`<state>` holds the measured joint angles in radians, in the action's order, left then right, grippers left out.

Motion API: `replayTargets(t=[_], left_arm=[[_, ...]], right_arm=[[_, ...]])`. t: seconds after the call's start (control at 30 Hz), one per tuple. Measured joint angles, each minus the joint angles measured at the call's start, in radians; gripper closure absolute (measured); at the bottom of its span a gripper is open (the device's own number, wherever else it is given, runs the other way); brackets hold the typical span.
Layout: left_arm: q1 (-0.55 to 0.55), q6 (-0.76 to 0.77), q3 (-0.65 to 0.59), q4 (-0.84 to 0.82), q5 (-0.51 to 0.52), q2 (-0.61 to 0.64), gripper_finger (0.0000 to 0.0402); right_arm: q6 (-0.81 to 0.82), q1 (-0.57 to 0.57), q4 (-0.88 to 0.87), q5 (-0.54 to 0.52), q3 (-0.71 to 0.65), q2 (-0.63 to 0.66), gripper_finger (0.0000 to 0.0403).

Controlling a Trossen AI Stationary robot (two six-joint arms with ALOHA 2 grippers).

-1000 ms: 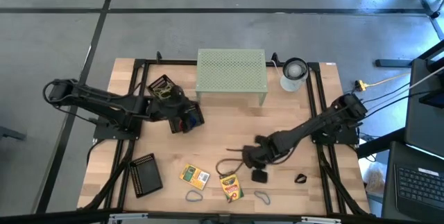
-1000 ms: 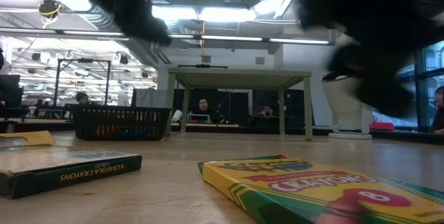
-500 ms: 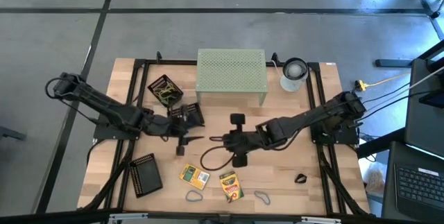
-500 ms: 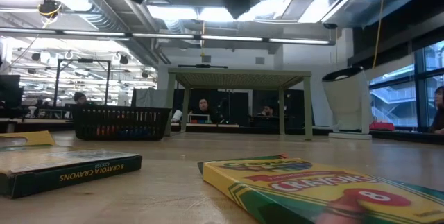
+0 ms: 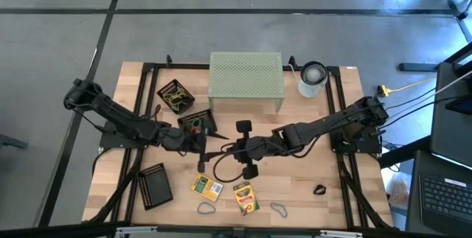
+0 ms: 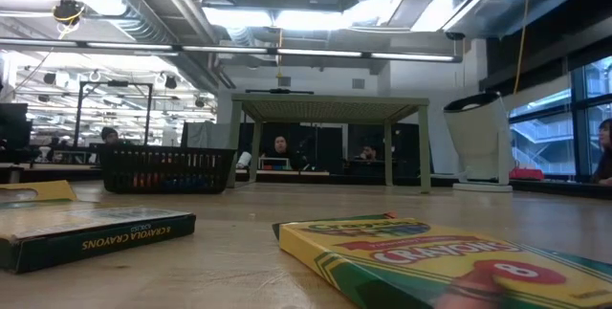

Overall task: Pick & Place Office Desk Supplies
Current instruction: Put the black rubber band into the top black bin

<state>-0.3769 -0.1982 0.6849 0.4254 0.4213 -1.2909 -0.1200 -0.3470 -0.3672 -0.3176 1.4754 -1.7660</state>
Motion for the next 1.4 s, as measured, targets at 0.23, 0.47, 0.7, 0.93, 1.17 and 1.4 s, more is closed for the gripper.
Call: replayTargets(t=[0.23, 0.47, 0.7, 0.93, 1.17, 1.4], left_arm=[[-0.021, -0.044, 0.0, 0.053, 0.003, -0.002, 0.0191], [-0.034, -0.069, 0.0, 0.057, 0.003, -0.002, 0.0217], [-0.044, -0.11, 0.0, 0.081, -0.013, -0.002, 0.0281], [-0.047, -0.106, 0.0, 0.081, -0.014, -0.002, 0.0361], [-0.047, -0.104, 0.0, 0.078, -0.014, -0.002, 0.0397], [-0.047, -0.103, 0.0, 0.08, 0.019, -0.002, 0.0398]], right_arm=[[0.004, 0.001, 0.02, -0.007, 0.0, 0.0, 0.0386], [0.004, 0.001, 0.04, -0.007, 0.0, 0.0, 0.0389], [0.005, 0.001, 0.039, -0.007, 0.0, 0.0, 0.0386], [0.005, 0.0, 0.039, -0.007, 0.0, 0.0, 0.0386], [0.007, 0.0, 0.039, -0.006, 0.0, 0.0, 0.0386], [0.03, 0.001, 0.037, -0.007, 0.0, 0.0, 0.0376]])
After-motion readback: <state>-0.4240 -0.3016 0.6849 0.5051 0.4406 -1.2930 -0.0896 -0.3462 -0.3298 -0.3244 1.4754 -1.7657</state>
